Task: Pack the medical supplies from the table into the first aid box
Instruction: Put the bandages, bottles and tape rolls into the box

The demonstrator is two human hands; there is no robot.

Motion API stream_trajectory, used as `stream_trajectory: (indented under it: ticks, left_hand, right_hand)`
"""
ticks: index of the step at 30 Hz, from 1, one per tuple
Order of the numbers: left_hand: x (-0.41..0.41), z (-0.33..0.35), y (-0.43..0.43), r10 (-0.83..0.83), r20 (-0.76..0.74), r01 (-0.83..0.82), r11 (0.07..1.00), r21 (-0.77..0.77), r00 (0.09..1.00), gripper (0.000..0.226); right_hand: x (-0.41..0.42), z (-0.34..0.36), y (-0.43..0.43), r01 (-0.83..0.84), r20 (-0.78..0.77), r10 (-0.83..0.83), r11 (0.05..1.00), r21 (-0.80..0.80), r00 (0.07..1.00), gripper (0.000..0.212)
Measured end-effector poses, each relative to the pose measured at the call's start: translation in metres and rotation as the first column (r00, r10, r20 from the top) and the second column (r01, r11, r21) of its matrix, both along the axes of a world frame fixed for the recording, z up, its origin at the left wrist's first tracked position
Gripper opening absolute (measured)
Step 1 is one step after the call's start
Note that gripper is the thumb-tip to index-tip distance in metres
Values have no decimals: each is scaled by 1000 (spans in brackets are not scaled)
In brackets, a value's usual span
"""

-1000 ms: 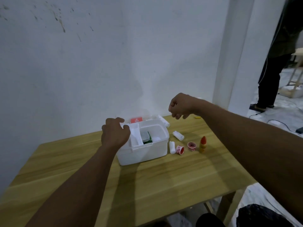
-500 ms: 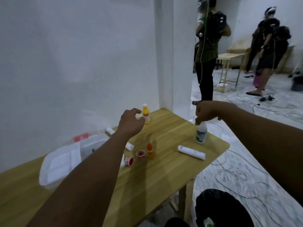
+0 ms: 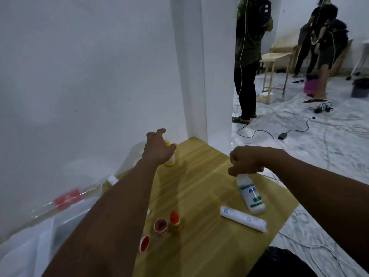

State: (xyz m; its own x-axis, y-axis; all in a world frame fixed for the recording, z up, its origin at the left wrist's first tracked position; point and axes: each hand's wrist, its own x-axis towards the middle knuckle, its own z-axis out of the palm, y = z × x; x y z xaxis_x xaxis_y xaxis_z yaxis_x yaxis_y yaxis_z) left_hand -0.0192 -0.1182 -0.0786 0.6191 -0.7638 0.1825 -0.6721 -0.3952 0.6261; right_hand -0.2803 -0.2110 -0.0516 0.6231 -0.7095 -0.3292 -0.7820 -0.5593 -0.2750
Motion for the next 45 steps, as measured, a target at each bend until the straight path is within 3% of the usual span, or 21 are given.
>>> stream_trajectory:
  ticks: [3,9,17,22,32,38,45]
  left_hand:
    - [9,-10,-12,-8,-9,9,999,47,1000,64]
    - [9,-10,-2,72,66,-66,994,-90,995,24]
    - [-2,28,70,-2,109,18,989,-144,994,21]
    - [8,78,156,18,89,-6,991,-131,996,21]
    - [18,106,307,156,-46,-159,984,-81,987,25]
    - [23,88,310,169,-71,-177,977,-115,983,25]
    - [26,67,289,103,-47,-106,993,-47,994,26]
  right_hand:
    - [3,-11,-11,15,135,-12,1000,-22,991,27]
    - [25,1,-10,-17,332,73,985,-170,940,28]
    - [59,34,41,-95,425,255,927,-362,868,26]
    - [94,75,103,-173,518,385,896,-410,764,25]
    - [152,91,227,-377,558,543,839,-392,627,24]
    - [155,66,236,-436,535,566,824,-361,627,15]
    - [150,48,237,-504,499,607,794,-340,619,16]
